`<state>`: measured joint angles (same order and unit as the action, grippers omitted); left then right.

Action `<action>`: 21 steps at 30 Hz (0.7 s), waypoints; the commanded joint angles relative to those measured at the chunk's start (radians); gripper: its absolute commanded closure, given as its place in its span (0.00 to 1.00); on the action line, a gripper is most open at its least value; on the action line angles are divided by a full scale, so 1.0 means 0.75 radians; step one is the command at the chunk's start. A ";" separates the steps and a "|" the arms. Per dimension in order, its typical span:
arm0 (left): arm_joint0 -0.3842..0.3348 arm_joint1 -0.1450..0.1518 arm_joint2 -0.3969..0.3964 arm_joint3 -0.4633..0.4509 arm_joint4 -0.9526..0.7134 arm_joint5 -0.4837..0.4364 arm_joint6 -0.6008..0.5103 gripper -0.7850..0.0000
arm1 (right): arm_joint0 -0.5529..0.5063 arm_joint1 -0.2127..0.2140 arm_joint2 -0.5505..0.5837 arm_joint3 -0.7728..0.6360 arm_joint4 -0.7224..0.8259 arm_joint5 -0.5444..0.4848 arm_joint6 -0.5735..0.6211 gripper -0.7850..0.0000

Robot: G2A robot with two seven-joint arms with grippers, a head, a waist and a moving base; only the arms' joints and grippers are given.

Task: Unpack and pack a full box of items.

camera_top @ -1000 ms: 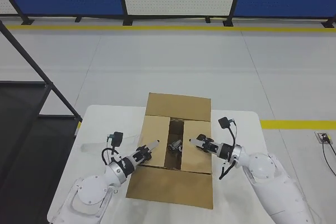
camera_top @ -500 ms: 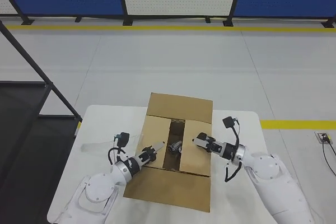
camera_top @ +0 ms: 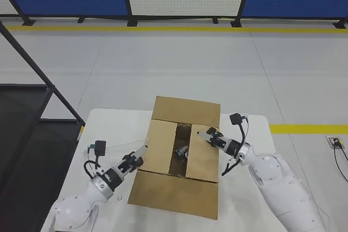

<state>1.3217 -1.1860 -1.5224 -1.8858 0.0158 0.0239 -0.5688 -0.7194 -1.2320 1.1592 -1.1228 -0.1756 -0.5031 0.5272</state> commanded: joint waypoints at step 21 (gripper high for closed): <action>0.214 0.032 -0.170 -0.008 -0.078 -0.058 -0.213 0.00 | 0.041 -0.007 0.085 0.120 0.029 0.039 -0.304 0.00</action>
<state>1.4911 -1.1629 -1.6614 -1.9014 -0.0507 -0.0250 -0.7226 -0.7106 -1.2341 1.2248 -1.0607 -0.1543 -0.4932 0.3161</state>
